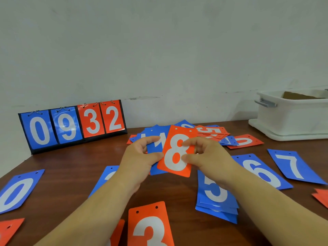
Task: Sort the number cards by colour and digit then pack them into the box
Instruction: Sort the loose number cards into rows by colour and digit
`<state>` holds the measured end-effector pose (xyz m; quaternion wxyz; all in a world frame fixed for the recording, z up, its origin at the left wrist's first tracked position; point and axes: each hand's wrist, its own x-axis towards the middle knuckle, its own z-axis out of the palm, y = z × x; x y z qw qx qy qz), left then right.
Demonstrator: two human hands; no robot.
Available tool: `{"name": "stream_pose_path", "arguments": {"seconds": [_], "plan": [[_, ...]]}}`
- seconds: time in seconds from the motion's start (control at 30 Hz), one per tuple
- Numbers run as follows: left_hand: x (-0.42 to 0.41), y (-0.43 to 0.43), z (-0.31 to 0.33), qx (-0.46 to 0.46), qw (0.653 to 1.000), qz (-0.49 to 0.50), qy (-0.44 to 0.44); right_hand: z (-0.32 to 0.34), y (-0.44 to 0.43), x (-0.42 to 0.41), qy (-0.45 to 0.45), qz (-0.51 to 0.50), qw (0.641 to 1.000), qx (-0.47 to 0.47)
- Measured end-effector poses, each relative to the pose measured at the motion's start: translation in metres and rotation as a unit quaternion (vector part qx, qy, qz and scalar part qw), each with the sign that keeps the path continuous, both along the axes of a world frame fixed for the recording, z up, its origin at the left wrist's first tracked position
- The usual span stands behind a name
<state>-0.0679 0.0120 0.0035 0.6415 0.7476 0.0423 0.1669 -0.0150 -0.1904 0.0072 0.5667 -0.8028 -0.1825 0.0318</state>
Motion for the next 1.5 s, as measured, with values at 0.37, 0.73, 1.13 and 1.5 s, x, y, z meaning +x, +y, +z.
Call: {"name": "stream_pose_path", "arguments": {"seconds": [0.37, 0.73, 1.13, 1.5], "plan": [[0.006, -0.005, -0.007, 0.229, 0.973, 0.037, 0.002, 0.02, -0.012, 0.003, -0.067, -0.174, 0.982, -0.021], [0.022, -0.022, 0.056, 0.269, 0.961, -0.015, -0.063, 0.059, -0.069, -0.033, -0.085, -0.168, 0.98, -0.065], [0.017, -0.023, 0.027, 0.304, 0.952, 0.009, -0.025, 0.058, -0.132, -0.049, -0.075, -0.144, 0.977, -0.135], [0.037, -0.034, 0.004, 0.359, 0.933, 0.002, 0.004, 0.035, -0.237, -0.043, -0.003, -0.229, 0.959, -0.164]]}}
